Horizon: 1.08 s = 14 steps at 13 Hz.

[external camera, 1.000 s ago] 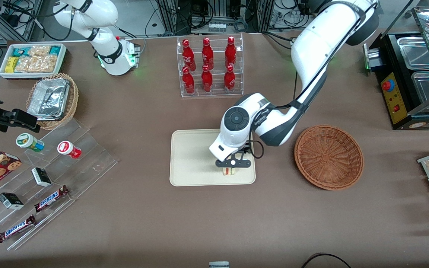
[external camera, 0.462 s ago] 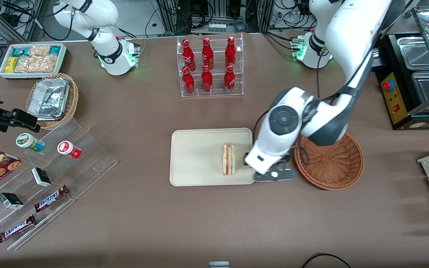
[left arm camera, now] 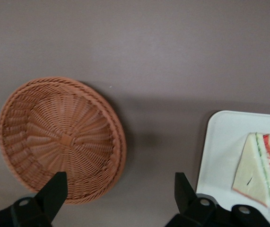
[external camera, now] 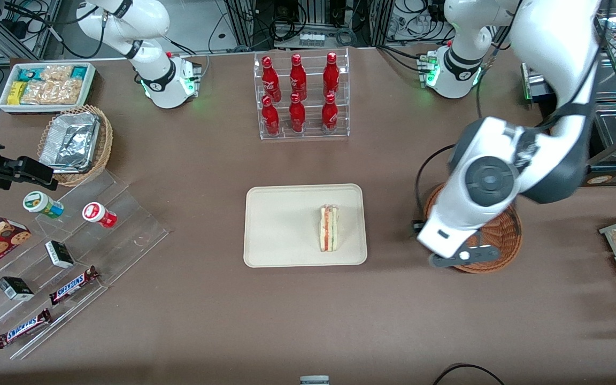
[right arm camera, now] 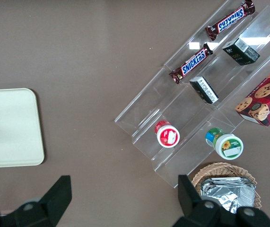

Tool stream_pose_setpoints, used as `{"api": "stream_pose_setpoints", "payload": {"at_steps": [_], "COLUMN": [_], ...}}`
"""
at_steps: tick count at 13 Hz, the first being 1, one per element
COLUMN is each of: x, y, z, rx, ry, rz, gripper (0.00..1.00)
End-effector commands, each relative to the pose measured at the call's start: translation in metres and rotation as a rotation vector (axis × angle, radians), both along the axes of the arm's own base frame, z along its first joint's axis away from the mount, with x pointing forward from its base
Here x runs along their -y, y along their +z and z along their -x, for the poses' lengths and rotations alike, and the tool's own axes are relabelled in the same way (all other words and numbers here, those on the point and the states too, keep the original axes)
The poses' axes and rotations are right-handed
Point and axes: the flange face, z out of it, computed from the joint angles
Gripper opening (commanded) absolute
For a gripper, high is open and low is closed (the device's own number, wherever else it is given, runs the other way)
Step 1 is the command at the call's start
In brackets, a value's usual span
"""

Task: Place sandwich from basket to tray

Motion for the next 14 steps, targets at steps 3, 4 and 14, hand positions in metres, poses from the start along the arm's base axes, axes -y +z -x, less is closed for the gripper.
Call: {"api": "stream_pose_setpoints", "payload": {"at_steps": [3,4,14], "x": [-0.100,-0.121,-0.177], "y": [0.069,0.088,0.186], "z": [0.039,0.048,0.123], "rx": [-0.081,-0.090,-0.060], "ry": [-0.082,-0.084,0.003], "rz": [0.039,0.028,0.084], "gripper": [1.00,1.00,1.00]}}
